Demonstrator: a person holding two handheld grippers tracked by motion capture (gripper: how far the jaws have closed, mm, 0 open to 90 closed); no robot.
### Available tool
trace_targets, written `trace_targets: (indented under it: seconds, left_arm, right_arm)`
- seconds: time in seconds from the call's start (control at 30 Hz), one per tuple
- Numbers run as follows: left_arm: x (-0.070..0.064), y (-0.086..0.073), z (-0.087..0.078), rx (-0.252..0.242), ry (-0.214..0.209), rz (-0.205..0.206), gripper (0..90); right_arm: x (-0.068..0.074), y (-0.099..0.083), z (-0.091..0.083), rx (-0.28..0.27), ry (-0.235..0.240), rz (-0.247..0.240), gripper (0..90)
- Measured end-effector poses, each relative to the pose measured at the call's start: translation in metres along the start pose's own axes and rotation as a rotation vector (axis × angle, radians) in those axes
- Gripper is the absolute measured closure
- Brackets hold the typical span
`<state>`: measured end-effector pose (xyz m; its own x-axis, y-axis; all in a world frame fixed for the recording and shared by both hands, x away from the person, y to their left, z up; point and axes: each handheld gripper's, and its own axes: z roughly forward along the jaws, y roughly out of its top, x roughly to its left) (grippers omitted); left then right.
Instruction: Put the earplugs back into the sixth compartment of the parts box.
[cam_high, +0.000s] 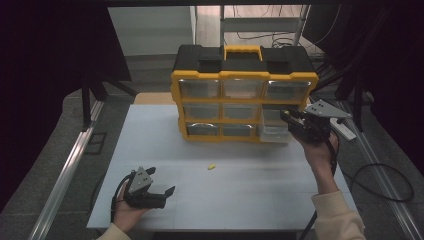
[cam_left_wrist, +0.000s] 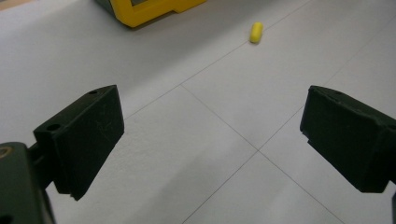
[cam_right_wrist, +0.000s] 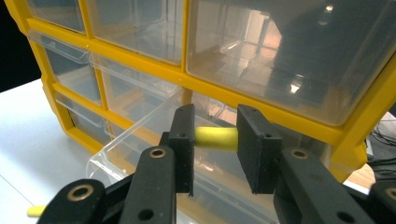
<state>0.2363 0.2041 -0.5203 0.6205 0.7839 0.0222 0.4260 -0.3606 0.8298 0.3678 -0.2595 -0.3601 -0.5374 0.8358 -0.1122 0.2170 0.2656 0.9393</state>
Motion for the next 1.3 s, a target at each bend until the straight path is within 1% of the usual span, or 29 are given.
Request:
trace_targets:
  seconds: [0.07, 0.1, 0.2, 0.23, 0.27, 0.33, 0.47, 0.57, 0.63, 0.7, 0.8, 0.87, 0.97, 1.07, 1.17, 1.23, 1.3]
  left_arm:
    - [0.000, 0.000, 0.000, 0.001, 0.001, 0.001, 6.0]
    - [0.000, 0.000, 0.000, 0.001, 0.002, 0.002, 6.0]
    - [-0.001, 0.000, 0.000, 0.000, 0.001, 0.004, 6.0]
    - [-0.001, 0.000, 0.000, -0.001, 0.000, 0.004, 6.0]
    - [0.000, 0.000, 0.000, -0.001, 0.000, 0.003, 6.0]
    - [0.000, 0.000, 0.000, -0.002, -0.001, 0.004, 6.0]
    - [0.000, 0.000, -0.001, -0.005, -0.003, 0.003, 6.0]
    - [0.000, 0.000, -0.002, -0.009, -0.004, 0.003, 6.1]
    - [-0.001, 0.000, -0.002, -0.009, -0.006, 0.002, 6.1]
    - [-0.001, 0.000, -0.002, -0.008, -0.007, 0.004, 6.0]
    - [0.000, 0.000, -0.003, -0.013, -0.009, 0.003, 6.1]
    - [0.000, 0.000, -0.003, -0.015, -0.008, 0.003, 6.1]
    - [-0.001, 0.001, -0.003, -0.015, -0.010, 0.005, 6.1]
    - [-0.001, 0.001, -0.003, -0.017, -0.012, 0.009, 6.1]
    - [-0.001, 0.001, -0.003, -0.016, -0.011, 0.008, 6.1]
    - [-0.001, 0.001, -0.003, -0.016, -0.011, 0.008, 6.1]
    - [-0.001, 0.001, -0.003, -0.017, -0.012, 0.009, 6.1]
  right_arm:
    - [-0.001, 0.000, 0.001, 0.005, 0.003, -0.001, 67.3]
    - [-0.001, -0.001, 0.002, 0.012, 0.001, -0.003, 63.9]
    - [0.003, -0.002, 0.005, 0.012, -0.031, -0.018, 38.9]
    - [0.005, -0.002, 0.005, 0.012, -0.042, -0.026, 35.2]
    - [0.007, -0.001, 0.005, 0.001, -0.044, -0.029, 32.7]
    - [0.011, 0.000, 0.004, -0.014, -0.037, -0.027, 28.1]
    - [0.020, 0.002, 0.003, -0.013, 0.004, -0.038, 26.5]
    - [0.030, 0.004, 0.001, -0.021, 0.059, -0.034, 23.2]
    - [0.038, 0.005, -0.001, -0.027, 0.093, -0.039, 23.2]
    - [0.043, 0.006, -0.002, -0.035, 0.133, -0.029, 23.2]
    - [0.053, 0.006, -0.001, -0.018, 0.183, -0.034, 22.5]
    - [0.060, 0.006, 0.000, -0.003, 0.201, -0.043, 22.6]
    - [0.070, 0.004, 0.003, 0.018, 0.235, -0.042, 22.6]
    - [0.078, 0.002, 0.006, 0.030, 0.267, -0.048, 22.9]
    - [0.085, 0.001, 0.007, 0.043, 0.316, -0.044, 23.3]
    - [0.090, 0.001, 0.008, 0.060, 0.355, -0.049, 23.7]
    - [0.094, 0.001, 0.009, 0.077, 0.383, -0.053, 23.8]
